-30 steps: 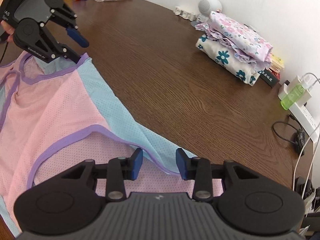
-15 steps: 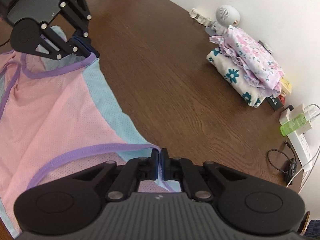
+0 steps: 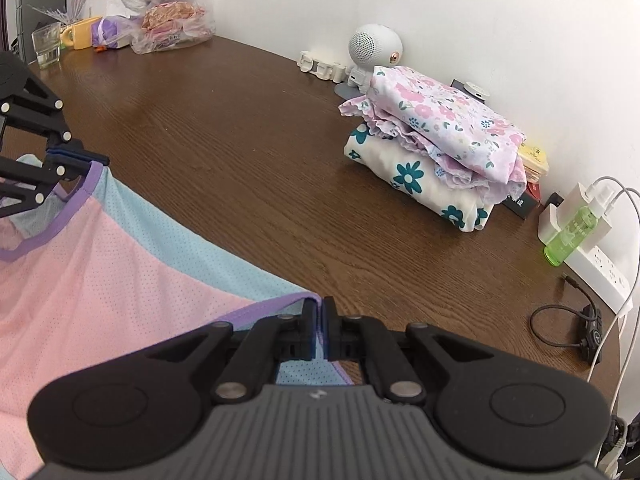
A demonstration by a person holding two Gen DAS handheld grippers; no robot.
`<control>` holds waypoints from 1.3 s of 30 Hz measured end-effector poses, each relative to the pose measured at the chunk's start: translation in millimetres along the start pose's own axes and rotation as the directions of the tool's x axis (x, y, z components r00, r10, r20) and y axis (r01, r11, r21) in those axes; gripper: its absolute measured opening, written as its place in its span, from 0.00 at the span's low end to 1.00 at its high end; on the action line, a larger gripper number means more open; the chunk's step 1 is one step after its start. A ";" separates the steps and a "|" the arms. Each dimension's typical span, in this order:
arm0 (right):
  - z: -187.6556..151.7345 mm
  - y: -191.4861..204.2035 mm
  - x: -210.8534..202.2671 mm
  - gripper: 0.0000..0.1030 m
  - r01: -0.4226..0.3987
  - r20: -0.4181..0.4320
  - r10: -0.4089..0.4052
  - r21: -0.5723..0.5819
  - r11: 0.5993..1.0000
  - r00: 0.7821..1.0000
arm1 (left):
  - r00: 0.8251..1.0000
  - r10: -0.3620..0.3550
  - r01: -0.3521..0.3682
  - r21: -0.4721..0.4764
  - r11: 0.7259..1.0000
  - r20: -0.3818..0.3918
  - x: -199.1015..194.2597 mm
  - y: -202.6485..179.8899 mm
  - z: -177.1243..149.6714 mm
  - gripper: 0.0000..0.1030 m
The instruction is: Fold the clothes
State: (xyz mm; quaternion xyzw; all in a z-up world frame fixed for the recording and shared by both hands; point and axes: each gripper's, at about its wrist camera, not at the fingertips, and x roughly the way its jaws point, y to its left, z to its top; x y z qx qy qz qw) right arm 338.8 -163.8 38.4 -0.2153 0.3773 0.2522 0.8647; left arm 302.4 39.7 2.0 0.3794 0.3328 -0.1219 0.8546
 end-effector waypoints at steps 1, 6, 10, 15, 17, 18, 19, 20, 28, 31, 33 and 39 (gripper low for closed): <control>0.7 -1.1 4.1 0.02 0.005 -0.007 -0.005 0.007 1.000 1.000 | 1.000 0.005 -0.005 -0.002 1.000 -0.010 2.5 0.9 0.1 0.01; -2.7 -8.2 21.1 0.02 0.015 -0.021 -0.014 0.055 0.998 1.000 | 0.999 0.001 -0.002 -0.014 1.000 -0.035 12.2 1.0 -2.6 0.02; -5.1 -9.2 26.3 0.03 0.016 -0.007 -0.016 0.082 0.996 1.000 | 0.999 0.006 -0.008 -0.035 0.999 -0.051 17.5 2.2 -6.0 0.07; -9.6 -17.7 20.1 0.58 0.064 -0.016 -0.063 0.127 0.990 0.998 | 0.998 -0.012 0.003 -0.140 0.990 -0.060 11.1 17.6 -16.1 0.46; -16.6 -27.3 4.5 0.58 0.045 -0.002 -0.045 0.174 0.984 0.999 | 0.998 -0.020 0.007 -0.212 0.977 -0.056 -0.9 29.9 -25.8 0.59; -21.4 -32.5 -5.6 0.60 0.034 0.004 -0.036 0.203 0.979 0.999 | 0.998 -0.019 0.005 -0.241 0.970 -0.059 -8.5 36.0 -32.3 0.61; -26.6 -36.8 -16.0 0.62 0.025 0.010 -0.028 0.230 0.973 1.000 | 0.998 -0.006 -0.012 -0.263 0.965 -0.067 -18.0 39.7 -38.9 0.63; -32.8 -38.2 -27.5 0.64 0.017 0.015 -0.022 0.247 0.969 1.000 | 0.997 0.008 -0.030 -0.284 0.958 -0.076 -27.6 43.2 -45.4 0.63; -104.6 26.2 -120.7 0.62 -0.222 0.042 0.219 0.110 0.969 0.975 | 0.979 -0.198 0.200 -0.321 0.926 0.039 -128.9 -7.2 -80.8 0.63; -125.2 60.2 -136.4 0.52 -0.274 -0.021 0.275 0.039 0.961 0.961 | 0.946 -0.319 0.320 -0.299 0.899 0.056 -149.0 -46.0 -80.3 0.63; -133.9 71.7 -138.7 0.42 -0.291 -0.073 0.292 0.024 0.956 0.954 | 0.932 -0.359 0.357 -0.269 0.895 0.045 -155.1 -68.9 -79.4 0.62; -140.5 89.4 -133.0 0.22 -0.265 -0.221 0.254 -0.020 0.964 0.942 | 0.915 -0.401 0.387 -0.203 0.900 -0.033 -153.2 -109.9 -72.8 0.45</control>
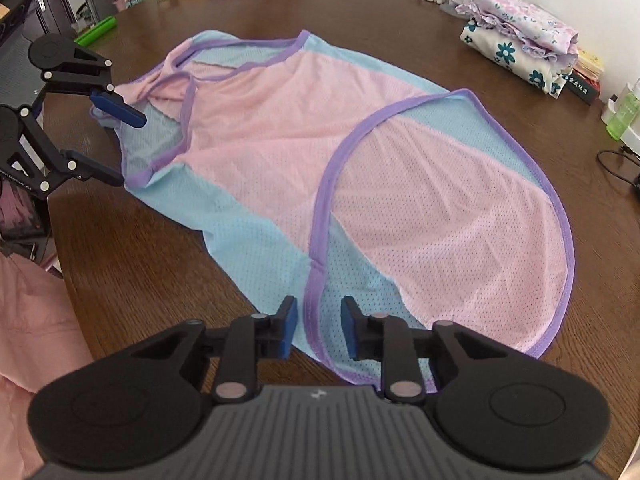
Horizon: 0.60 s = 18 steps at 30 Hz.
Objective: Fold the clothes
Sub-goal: 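Pull the garment flat across the table with both grippers, then release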
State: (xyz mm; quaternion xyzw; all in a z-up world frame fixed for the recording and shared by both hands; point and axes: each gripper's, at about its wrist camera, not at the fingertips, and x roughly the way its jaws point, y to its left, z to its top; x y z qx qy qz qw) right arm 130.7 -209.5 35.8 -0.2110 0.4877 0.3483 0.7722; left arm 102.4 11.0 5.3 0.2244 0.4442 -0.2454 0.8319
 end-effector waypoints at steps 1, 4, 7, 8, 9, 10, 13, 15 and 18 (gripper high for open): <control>1.4 -0.2 0.9 0.22 0.009 -0.020 -0.009 -0.010 1.000 1.000 | 1.000 -0.001 0.002 0.001 1.000 -0.009 0.9 -1.6 1.5 0.43; 8.2 2.7 1.1 0.22 0.037 -0.064 -0.039 -0.038 0.999 0.997 | 1.000 0.002 -0.001 0.037 0.999 -0.024 1.6 -8.7 6.2 0.42; 12.0 8.7 0.9 0.20 0.033 -0.080 -0.038 -0.059 0.998 0.996 | 0.999 -0.003 0.006 0.059 0.998 -0.047 7.2 -13.5 9.6 0.37; 12.5 10.8 1.0 0.20 0.031 -0.085 -0.037 -0.065 0.997 0.996 | 0.998 -0.005 0.008 0.060 0.998 -0.057 9.5 -14.2 9.8 0.30; 12.7 12.2 2.3 0.17 0.031 -0.094 -0.038 -0.069 0.997 0.995 | 0.998 -0.012 0.015 0.058 0.998 -0.066 10.9 -13.6 9.4 0.24; 14.0 12.8 4.9 0.15 0.032 -0.106 -0.040 -0.073 0.997 0.994 | 0.997 -0.019 0.023 0.057 0.998 -0.074 12.3 -13.0 9.0 0.13; 12.7 13.7 8.6 0.10 0.028 -0.140 -0.040 -0.084 0.996 0.989 | 0.994 -0.039 0.045 0.052 0.998 -0.097 16.3 -11.1 7.7 0.04; 12.4 13.5 9.2 0.05 0.015 -0.155 -0.029 -0.093 0.996 0.988 | 0.995 -0.036 0.041 0.048 0.998 -0.091 13.7 -8.6 8.2 0.02; 12.8 15.5 7.9 0.02 0.008 -0.169 -0.029 -0.126 0.992 0.985 | 0.996 -0.041 0.044 0.046 0.998 -0.080 8.7 -5.5 8.9 0.01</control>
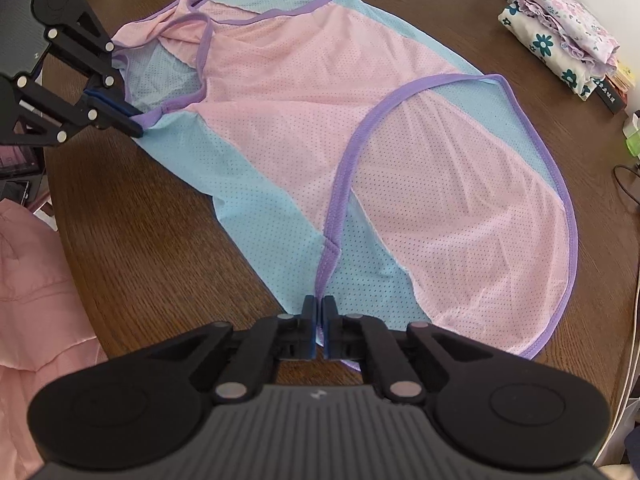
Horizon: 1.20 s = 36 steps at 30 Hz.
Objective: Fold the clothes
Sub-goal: 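Pull the garment flat across the table with both grippers, then release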
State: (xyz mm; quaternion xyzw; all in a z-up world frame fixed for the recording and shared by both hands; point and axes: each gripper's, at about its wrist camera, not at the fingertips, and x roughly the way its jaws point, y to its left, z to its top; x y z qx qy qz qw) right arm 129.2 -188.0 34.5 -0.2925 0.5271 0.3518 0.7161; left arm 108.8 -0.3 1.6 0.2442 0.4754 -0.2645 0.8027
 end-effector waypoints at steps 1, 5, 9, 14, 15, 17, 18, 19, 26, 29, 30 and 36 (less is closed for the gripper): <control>-0.1 2.5 -0.8 0.02 0.000 -0.004 0.000 -0.015 1.000 1.000 | 1.000 -0.004 0.004 0.002 1.000 0.001 -1.6 0.4 -0.2 0.01; -3.3 9.7 -7.6 0.02 0.016 -0.004 -0.016 -0.070 0.997 1.000 | 0.999 -0.033 0.033 0.019 0.999 0.008 -8.2 -0.8 -5.5 0.00; -11.8 12.7 -16.5 0.02 -0.001 0.001 0.001 -0.096 0.995 1.000 | 0.996 -0.087 0.088 -0.013 0.996 0.022 -15.7 4.5 -17.5 0.00; -27.4 18.2 -20.2 0.02 -0.061 -0.039 0.056 -0.154 0.986 0.998 | 0.985 -0.173 0.173 -0.047 0.984 0.013 -19.9 7.0 -30.7 0.00; -29.1 19.0 -19.1 0.02 -0.069 -0.049 0.062 -0.159 0.985 0.997 | 0.982 -0.189 0.190 -0.052 0.980 0.010 -19.3 7.3 -31.9 0.01; -30.7 20.4 -19.6 0.02 -0.084 -0.055 0.076 -0.173 0.981 0.996 | 0.981 -0.194 0.194 -0.056 0.979 0.009 -19.5 8.0 -31.7 0.01; -30.9 20.6 -20.9 0.02 -0.091 -0.053 0.083 -0.177 0.980 0.995 | 0.981 -0.194 0.194 -0.055 0.979 0.010 -19.6 8.7 -31.5 0.01; -30.9 20.0 -22.6 0.02 -0.096 -0.048 0.089 -0.173 0.980 0.995 | 0.979 -0.204 0.204 -0.055 0.977 0.003 -18.4 7.5 -31.9 0.01; -37.5 18.0 -13.7 0.03 -0.123 -0.069 0.115 -0.139 0.983 0.991 | 0.965 -0.261 0.261 -0.068 0.963 0.008 -11.8 13.0 -33.4 0.03; -36.0 11.3 -15.0 0.08 -0.133 -0.021 0.132 -0.088 0.987 0.991 | 0.966 -0.255 0.257 -0.085 0.963 0.035 -12.8 16.4 -34.5 0.06; -34.1 7.8 -14.9 0.11 -0.132 0.000 0.133 -0.066 0.989 0.991 | 0.967 -0.249 0.252 -0.089 0.964 0.043 -12.6 17.0 -34.8 0.06; -15.3 -5.7 -18.2 0.19 -0.097 0.081 0.099 -0.023 0.995 0.992 | 0.977 -0.203 0.204 -0.010 0.979 0.064 -25.5 4.2 -39.7 0.10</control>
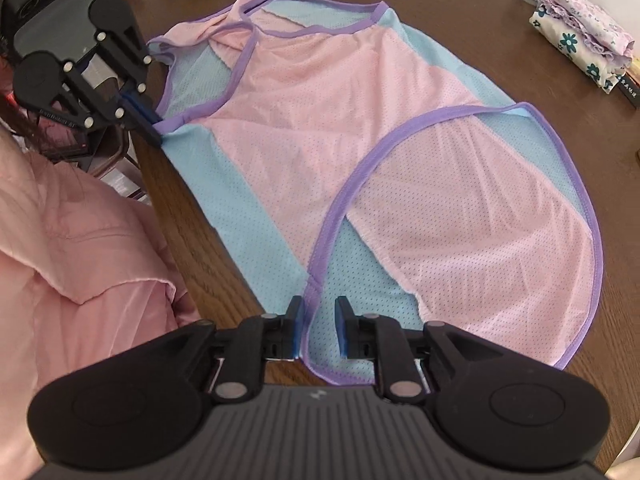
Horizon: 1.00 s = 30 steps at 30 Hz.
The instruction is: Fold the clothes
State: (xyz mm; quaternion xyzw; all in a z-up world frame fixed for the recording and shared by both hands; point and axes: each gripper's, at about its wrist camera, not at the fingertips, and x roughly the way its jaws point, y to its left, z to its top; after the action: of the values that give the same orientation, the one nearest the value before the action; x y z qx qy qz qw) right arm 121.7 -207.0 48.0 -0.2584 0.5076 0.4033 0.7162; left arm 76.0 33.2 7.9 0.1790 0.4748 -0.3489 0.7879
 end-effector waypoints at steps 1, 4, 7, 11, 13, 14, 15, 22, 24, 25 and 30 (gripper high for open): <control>4.4 -1.5 -2.4 0.22 0.009 0.018 -0.009 0.006 1.000 1.000 | 1.000 0.007 -0.007 -0.005 1.000 0.015 -3.9 -0.7 -0.4 0.18; 23.9 -1.4 -10.7 0.34 0.032 0.077 -0.034 0.029 0.999 0.996 | 0.995 0.035 -0.028 -0.078 0.997 0.092 -27.6 9.2 -2.7 0.26; 43.8 9.2 -5.2 0.34 0.037 0.137 -0.044 0.053 0.998 0.990 | 0.980 0.148 -0.122 -0.184 0.975 0.136 -46.5 23.5 -2.5 0.26; 84.7 38.5 15.8 0.34 -0.007 0.212 0.002 0.023 1.000 0.977 | 0.943 0.325 -0.297 -0.266 0.917 0.070 -47.9 49.9 -7.1 0.25; 106.5 58.1 29.5 0.34 -0.025 0.234 0.029 -0.017 1.000 0.972 | 0.941 0.337 -0.319 -0.241 0.917 0.035 -39.9 56.9 -10.9 0.24; 116.9 68.0 36.4 0.33 -0.033 0.242 0.041 -0.038 0.999 0.969 | 0.940 0.342 -0.329 -0.228 0.916 0.019 -35.9 60.4 -12.8 0.24; 126.0 78.4 43.8 0.33 -0.036 0.241 0.050 -0.062 0.997 0.969 | 0.938 0.347 -0.339 -0.215 0.916 0.002 -31.9 63.8 -14.7 0.24; 163.3 117.0 87.2 0.19 -0.028 0.195 0.059 -0.157 0.987 0.979 | 0.950 0.311 -0.311 -0.062 0.948 -0.006 -22.2 59.8 -25.8 0.01; 164.1 120.5 93.4 0.05 -0.017 0.169 0.049 -0.184 0.983 0.984 | 0.954 0.299 -0.299 -0.015 0.954 -0.003 -24.9 54.0 -31.2 0.01; 163.7 121.8 94.9 0.04 -0.014 0.160 0.046 -0.196 0.981 0.986 | 0.957 0.292 -0.292 0.001 0.957 -0.001 -26.6 51.4 -34.1 0.01; 152.7 129.4 84.0 0.02 -0.119 0.120 0.156 -0.271 0.955 0.980 | 0.965 0.262 -0.262 -0.008 0.965 0.007 -38.5 53.5 -46.3 0.03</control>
State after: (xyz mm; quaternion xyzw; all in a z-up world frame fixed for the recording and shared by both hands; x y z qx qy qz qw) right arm 105.7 8.5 28.2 -0.2862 0.4149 0.5330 0.6796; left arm 73.8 113.3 16.5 0.2361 0.4451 -0.2408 0.8296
